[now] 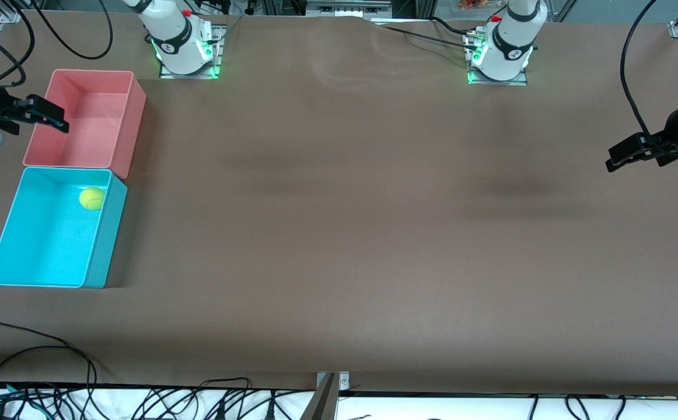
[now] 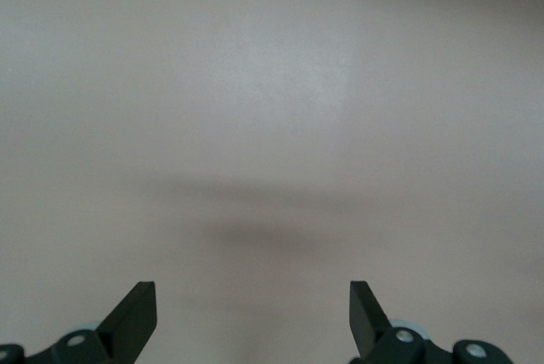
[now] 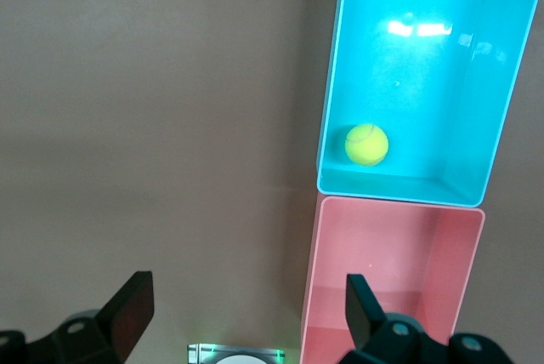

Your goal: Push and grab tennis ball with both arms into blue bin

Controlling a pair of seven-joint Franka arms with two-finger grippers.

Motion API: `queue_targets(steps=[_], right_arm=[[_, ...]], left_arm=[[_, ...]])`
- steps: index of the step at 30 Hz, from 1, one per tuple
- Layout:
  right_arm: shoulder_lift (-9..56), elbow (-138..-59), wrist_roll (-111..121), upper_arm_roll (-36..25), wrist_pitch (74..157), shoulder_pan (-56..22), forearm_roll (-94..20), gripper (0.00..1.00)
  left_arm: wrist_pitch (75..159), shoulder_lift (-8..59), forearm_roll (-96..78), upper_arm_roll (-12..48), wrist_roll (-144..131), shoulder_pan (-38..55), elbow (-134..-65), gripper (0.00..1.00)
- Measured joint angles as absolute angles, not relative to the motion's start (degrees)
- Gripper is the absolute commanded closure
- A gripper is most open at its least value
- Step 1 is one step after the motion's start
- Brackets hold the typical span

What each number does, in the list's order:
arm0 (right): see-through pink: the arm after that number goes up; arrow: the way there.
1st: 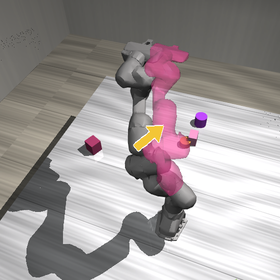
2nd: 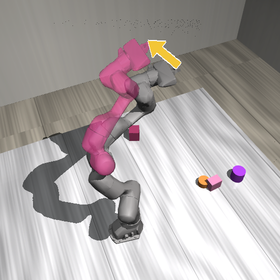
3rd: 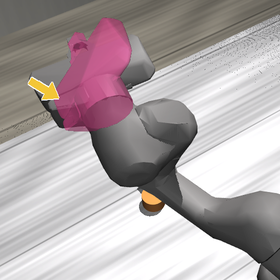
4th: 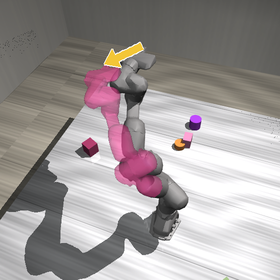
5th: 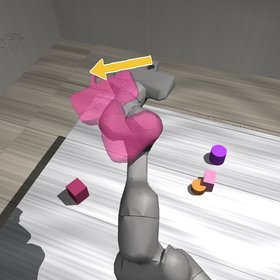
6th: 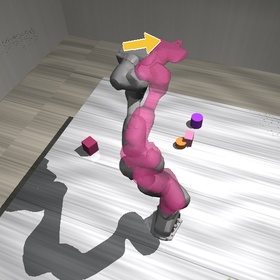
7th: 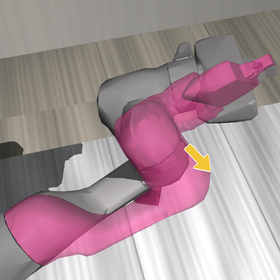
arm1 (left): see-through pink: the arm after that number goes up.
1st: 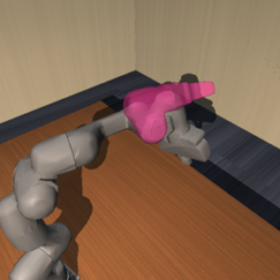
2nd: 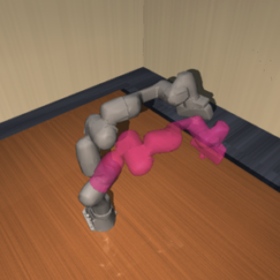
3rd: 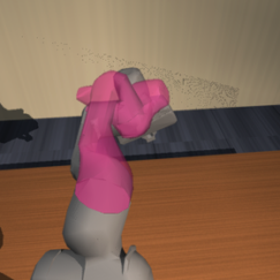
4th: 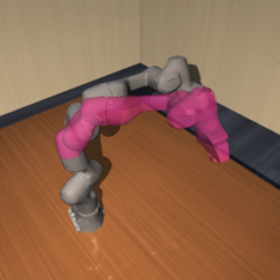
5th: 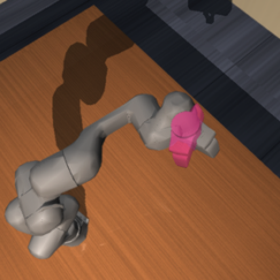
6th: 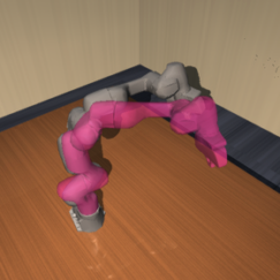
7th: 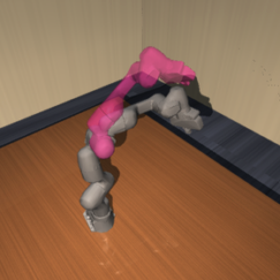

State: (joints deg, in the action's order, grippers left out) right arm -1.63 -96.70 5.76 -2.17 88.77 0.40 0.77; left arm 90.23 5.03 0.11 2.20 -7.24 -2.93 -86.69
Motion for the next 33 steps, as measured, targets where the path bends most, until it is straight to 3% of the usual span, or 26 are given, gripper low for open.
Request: queue_targets(steps=[33], right_arm=[[0.05, -95.05, 5.76, -2.29, 90.49, 0.31, 0.72, 0.0]], left_arm=[[90.23, 5.03, 0.11, 2.2, -7.24, -2.93, -86.69, 0.0]])
